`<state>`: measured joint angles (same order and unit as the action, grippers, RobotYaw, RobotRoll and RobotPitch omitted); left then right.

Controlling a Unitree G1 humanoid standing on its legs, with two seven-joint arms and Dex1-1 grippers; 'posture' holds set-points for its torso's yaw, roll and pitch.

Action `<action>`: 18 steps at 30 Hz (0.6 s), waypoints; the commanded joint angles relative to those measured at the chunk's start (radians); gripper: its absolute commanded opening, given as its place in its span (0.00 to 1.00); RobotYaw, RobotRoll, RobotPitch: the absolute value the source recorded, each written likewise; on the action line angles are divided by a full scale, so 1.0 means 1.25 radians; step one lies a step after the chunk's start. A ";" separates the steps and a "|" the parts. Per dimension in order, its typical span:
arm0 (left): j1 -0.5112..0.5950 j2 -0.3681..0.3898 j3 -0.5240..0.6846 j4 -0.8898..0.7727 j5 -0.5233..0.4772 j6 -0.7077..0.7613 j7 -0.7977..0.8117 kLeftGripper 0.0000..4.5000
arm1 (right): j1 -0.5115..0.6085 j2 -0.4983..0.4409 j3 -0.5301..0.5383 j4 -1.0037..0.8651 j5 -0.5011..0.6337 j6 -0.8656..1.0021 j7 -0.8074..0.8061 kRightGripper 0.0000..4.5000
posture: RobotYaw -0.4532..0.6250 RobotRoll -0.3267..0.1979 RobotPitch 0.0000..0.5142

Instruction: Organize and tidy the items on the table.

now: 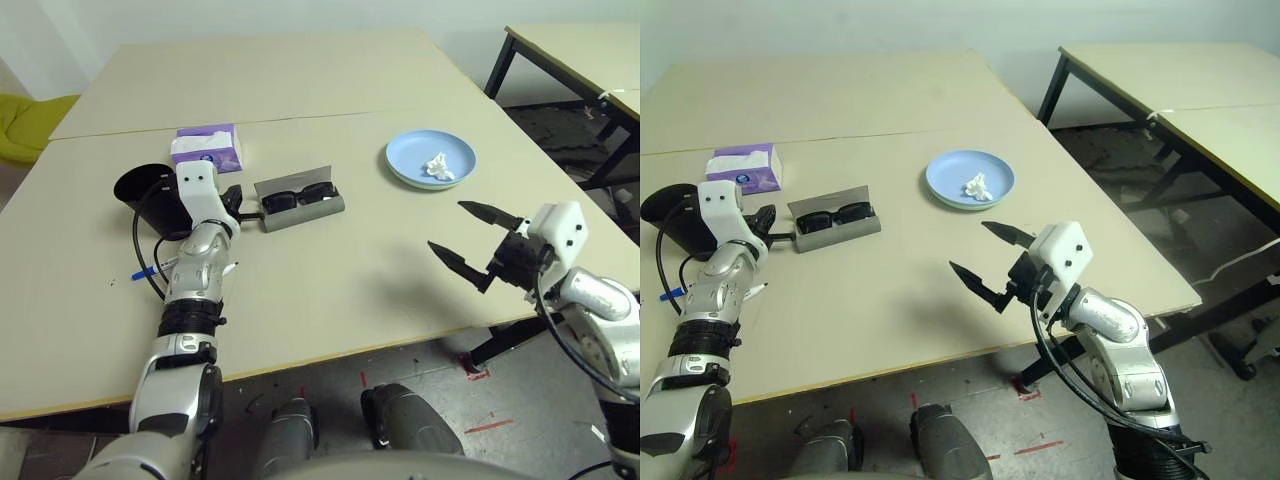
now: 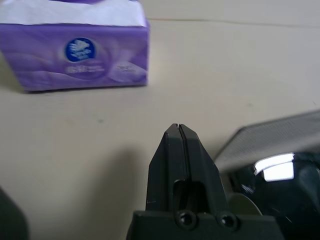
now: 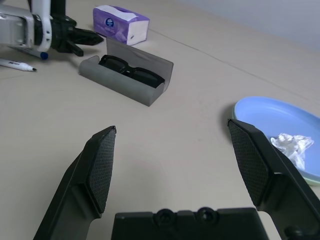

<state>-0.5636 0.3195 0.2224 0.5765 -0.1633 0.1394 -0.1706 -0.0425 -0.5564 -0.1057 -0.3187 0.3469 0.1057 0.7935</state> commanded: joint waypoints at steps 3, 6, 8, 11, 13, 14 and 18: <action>-0.002 -0.006 -0.011 0.018 0.004 -0.007 -0.019 0.00 | 0.024 -0.028 -0.003 -0.017 0.031 0.017 0.034 1.00 | 0.18 0.62 0.17; 0.001 -0.007 -0.015 0.011 0.004 -0.007 -0.027 0.00 | 0.034 -0.041 0.006 -0.014 0.034 0.008 0.060 1.00 | 0.18 0.62 0.17; 0.004 -0.008 -0.018 0.004 0.005 -0.006 -0.033 0.00 | 0.036 -0.042 0.008 -0.011 0.036 0.009 0.065 1.00 | 0.18 0.62 0.17; 0.011 -0.008 -0.023 -0.009 0.006 -0.002 -0.043 0.00 | 0.035 -0.041 0.011 -0.006 0.034 0.009 0.067 1.00 | 0.18 0.62 0.17; 0.017 -0.008 -0.028 -0.021 0.005 0.003 -0.051 0.00 | 0.035 -0.040 0.012 -0.002 0.031 0.006 0.068 1.00 | 0.19 0.62 0.17; 0.023 -0.007 -0.034 -0.030 0.007 0.007 -0.059 0.00 | 0.033 -0.040 0.012 -0.001 0.030 0.006 0.068 1.00 | 0.19 0.62 0.17; 0.043 -0.002 -0.048 -0.066 0.008 0.028 -0.078 0.00 | 0.019 -0.037 0.013 0.005 0.026 0.003 0.063 1.00 | 0.19 0.62 0.17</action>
<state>-0.5303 0.3157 0.1813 0.5170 -0.1599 0.1510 -0.2488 -0.0106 -0.6002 -0.0952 -0.3206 0.3830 0.1169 0.8726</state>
